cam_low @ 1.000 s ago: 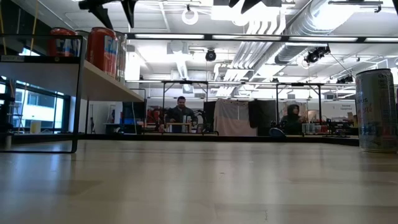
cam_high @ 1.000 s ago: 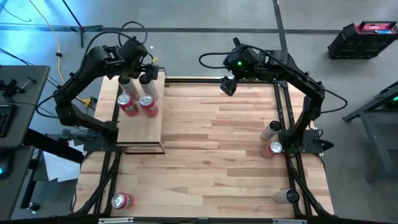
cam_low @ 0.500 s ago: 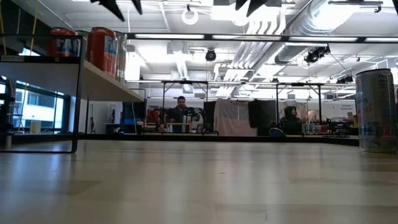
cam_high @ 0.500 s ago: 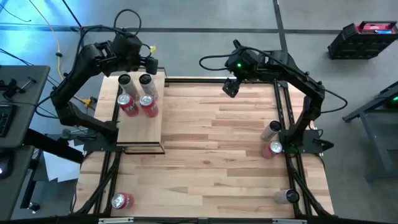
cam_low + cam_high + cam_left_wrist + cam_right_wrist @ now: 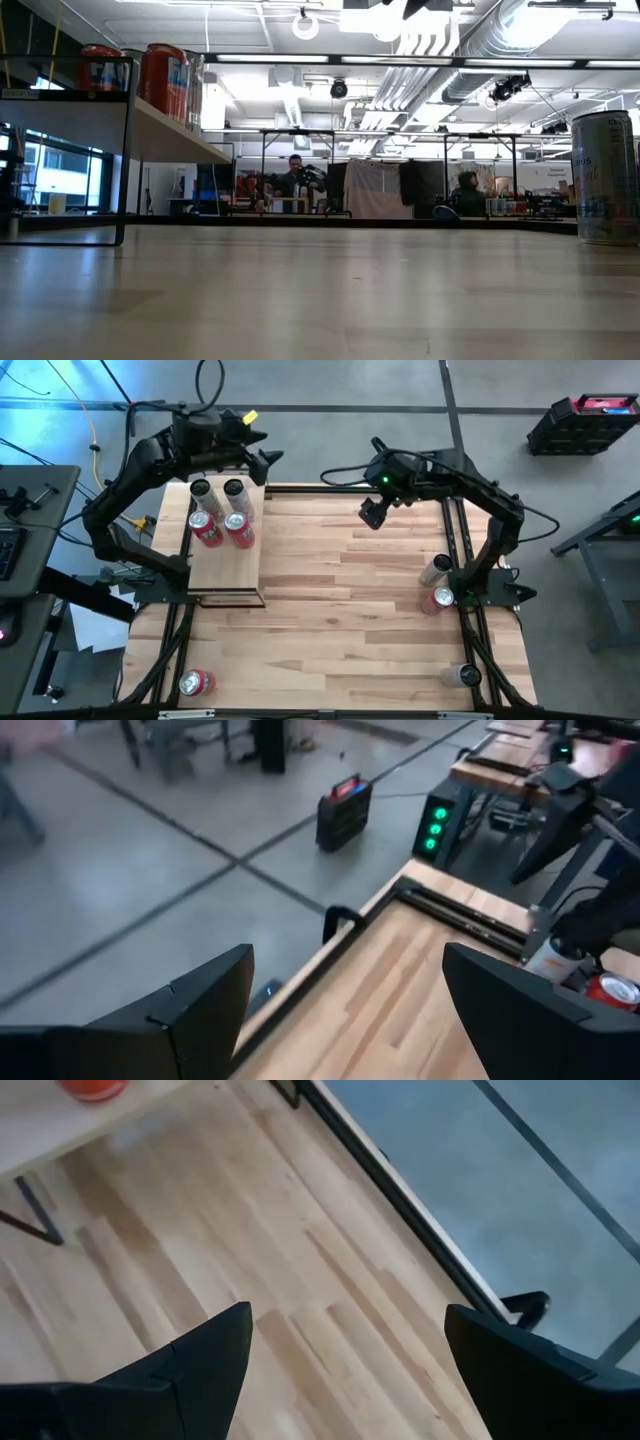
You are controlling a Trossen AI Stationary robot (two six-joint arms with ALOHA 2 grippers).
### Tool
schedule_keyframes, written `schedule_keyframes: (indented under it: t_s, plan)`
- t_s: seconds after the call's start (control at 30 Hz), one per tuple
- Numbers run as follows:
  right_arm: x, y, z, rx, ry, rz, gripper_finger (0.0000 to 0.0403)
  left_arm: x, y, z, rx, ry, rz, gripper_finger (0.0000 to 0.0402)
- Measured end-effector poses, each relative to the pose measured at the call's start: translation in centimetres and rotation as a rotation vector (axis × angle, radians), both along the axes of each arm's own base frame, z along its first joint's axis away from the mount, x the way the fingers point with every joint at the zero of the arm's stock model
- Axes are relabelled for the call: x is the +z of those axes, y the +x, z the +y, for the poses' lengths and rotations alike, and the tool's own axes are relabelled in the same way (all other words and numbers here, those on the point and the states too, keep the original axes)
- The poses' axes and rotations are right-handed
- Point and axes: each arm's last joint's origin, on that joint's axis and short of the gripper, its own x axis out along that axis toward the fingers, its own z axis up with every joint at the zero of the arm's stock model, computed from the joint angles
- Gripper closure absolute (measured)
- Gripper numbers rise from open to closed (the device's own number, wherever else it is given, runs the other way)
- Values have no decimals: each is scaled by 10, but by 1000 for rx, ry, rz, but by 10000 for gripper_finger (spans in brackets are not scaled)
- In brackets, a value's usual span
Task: Place canned beverage on shelf
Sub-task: Put the top white yellow soda can on the shelf
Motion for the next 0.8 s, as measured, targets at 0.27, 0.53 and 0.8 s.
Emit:
schedule_keyframes:
  t_s: [0.27,0.53,0.8]
  plan:
    - [0,4,21,31,24,-20,86,2,5,-1,-145,89,8,87]
    - [0,6,48,132,20,-17,86,-6,16,-3,-267,99,-13,87]
    - [19,-20,63,115,37,-113,86,2,21,-7,-313,178,-65,87]
